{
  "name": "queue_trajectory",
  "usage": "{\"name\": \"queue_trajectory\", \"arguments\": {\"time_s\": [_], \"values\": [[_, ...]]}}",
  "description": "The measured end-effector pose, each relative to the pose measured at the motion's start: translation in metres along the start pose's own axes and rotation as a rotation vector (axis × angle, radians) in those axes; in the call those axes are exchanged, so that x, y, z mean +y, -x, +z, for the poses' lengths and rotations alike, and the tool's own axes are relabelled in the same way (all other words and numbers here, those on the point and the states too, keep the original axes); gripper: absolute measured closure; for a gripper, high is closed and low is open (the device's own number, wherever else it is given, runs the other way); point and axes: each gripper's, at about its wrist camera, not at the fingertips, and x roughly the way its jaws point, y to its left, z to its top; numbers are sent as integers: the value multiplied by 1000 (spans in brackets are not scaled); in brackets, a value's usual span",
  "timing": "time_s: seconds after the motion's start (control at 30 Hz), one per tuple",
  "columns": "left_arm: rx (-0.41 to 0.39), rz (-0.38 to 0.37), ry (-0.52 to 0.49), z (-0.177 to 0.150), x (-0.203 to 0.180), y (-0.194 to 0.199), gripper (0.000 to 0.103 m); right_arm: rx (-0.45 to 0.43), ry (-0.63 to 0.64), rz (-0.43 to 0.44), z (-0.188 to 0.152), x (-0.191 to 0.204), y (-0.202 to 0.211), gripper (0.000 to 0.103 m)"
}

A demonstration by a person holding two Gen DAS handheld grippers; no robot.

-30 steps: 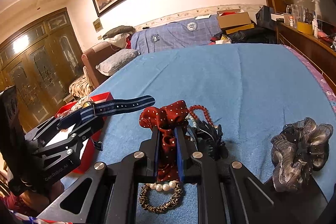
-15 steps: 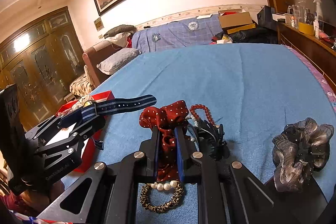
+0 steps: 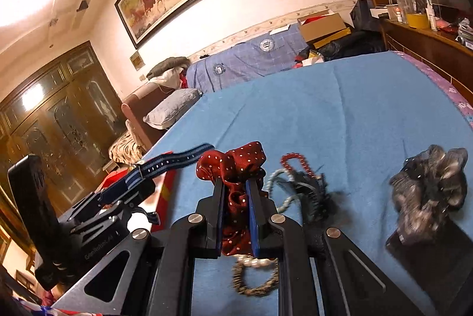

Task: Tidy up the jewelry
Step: 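Carry the watch and red polka-dot scrunchie over the white box, then lower watch and scrunchie into the box and open both tools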

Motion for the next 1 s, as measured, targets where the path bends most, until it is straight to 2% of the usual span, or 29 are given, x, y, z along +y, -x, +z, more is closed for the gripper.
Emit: {"name": "queue_trajectory", "arguments": {"time_s": [0.23,0.37,0.53,0.67,0.9,1.0], "values": [[-14,73,76,-3,51,28,53,47,76,57,-3,51,-15,88],[-4,137,149,-8,95,39,53,89,132,97,-5,88,-30,87],[67,225,261,-24,151,42,53,140,190,157,-7,136,-53,86],[155,248,365,-43,191,37,53,190,216,174,-12,163,-81,85],[230,272,439,-50,207,24,53,316,215,160,-25,185,-147,85],[264,270,465,-52,212,17,53,347,231,121,-26,188,-171,85]]}}
